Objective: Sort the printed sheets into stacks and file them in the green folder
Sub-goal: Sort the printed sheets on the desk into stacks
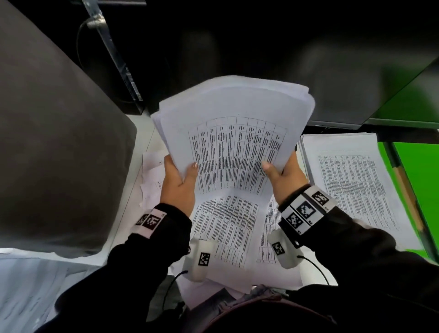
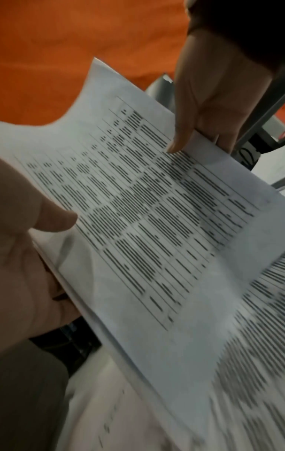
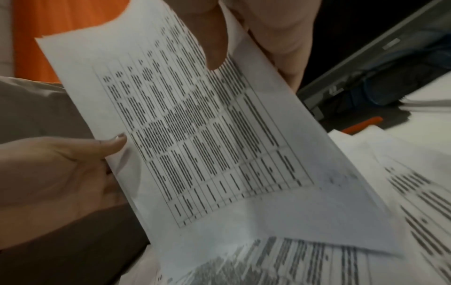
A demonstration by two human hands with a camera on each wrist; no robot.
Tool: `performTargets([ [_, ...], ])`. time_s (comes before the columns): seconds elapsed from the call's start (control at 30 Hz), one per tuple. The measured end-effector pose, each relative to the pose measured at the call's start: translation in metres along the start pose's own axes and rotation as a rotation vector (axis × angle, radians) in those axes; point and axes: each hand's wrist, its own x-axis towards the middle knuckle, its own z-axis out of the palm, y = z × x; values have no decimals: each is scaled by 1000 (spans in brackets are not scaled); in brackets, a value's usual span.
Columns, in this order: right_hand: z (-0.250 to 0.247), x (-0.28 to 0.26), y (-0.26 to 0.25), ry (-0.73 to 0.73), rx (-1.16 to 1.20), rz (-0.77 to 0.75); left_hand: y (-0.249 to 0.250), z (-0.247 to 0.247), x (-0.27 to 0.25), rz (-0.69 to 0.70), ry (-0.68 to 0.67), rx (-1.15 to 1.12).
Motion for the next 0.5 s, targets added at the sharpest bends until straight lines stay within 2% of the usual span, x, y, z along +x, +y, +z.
performTargets([
  [0.17,3,2,17,-30,-43,55,-21,3,-6,-94,1,76],
  [0.33,-5,10,15,13,-25,86,-15,-2,2,-112,65,127],
  [0.5,-6,14,22,-15,-99,137,-12,2,2,-163,111,159],
])
